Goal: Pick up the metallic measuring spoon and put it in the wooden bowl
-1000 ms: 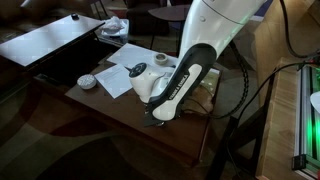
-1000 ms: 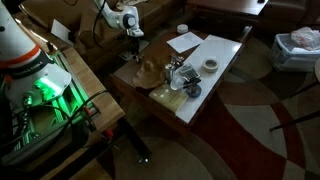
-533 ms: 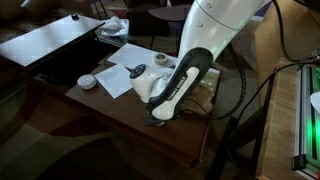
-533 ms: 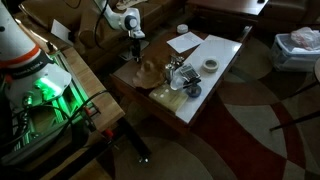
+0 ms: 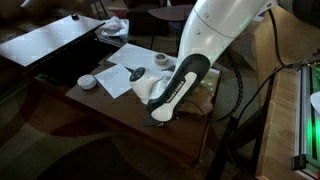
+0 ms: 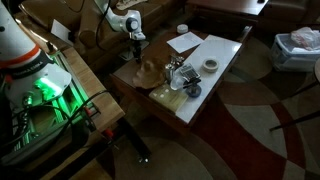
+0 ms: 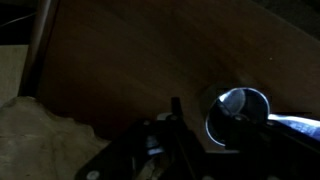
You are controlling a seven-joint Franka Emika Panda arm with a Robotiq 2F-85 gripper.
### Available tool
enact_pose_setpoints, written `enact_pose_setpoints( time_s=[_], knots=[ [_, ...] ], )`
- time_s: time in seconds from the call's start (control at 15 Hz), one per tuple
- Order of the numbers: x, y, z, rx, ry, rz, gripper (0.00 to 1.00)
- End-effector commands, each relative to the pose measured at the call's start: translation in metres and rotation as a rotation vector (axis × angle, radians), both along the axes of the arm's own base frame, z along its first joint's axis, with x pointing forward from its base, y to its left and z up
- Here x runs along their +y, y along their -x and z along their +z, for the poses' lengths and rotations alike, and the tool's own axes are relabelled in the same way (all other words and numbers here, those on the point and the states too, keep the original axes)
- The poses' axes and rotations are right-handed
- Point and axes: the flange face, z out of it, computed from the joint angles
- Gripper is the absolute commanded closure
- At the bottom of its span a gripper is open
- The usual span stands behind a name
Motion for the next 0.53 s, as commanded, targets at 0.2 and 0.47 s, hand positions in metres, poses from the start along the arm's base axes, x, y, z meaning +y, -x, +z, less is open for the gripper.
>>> enact_pose_setpoints(
  time_s=[0.2,0.47],
  knots=[
    [0.016,-0.010,0.024,-0.023,-0.059,-0.013,1.00],
    [0.025,-0.017,0.091,-0.109,-0.244,-0.054,0.99]
  ],
)
